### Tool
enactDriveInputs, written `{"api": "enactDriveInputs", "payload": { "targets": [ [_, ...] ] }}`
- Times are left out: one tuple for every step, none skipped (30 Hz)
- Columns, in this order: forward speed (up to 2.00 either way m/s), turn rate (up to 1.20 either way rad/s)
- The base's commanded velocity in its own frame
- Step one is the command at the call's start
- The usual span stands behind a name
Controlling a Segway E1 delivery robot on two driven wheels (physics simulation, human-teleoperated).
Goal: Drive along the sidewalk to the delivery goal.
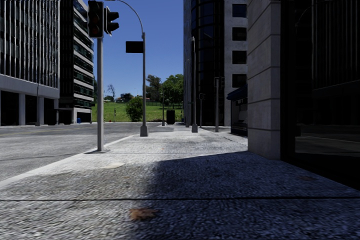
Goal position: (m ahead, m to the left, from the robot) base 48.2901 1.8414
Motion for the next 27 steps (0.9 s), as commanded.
{"api": "enactDriveInputs", "payload": {
  "targets": [
    [2.00, -0.05],
    [2.00, -0.07],
    [2.00, -0.07],
    [2.00, -0.07],
    [2.00, -0.07],
    [2.00, -0.07],
    [2.00, -0.07],
    [2.00, -0.07],
    [2.00, -0.07],
    [2.00, -0.07],
    [2.00, -0.07],
    [2.00, -0.07],
    [2.00, -0.02],
    [2.00, -0.02],
    [2.00, 0.00],
    [2.00, 0.00],
    [2.00, 0.00],
    [2.00, 0.00],
    [2.00, 0.00],
    [2.00, 0.00],
    [2.00, 0.00],
    [2.00, 0.00],
    [2.00, 0.00],
    [2.00, 0.00],
    [2.00, 0.00],
    [2.00, 0.00],
    [2.00, 0.00]
  ]
}}
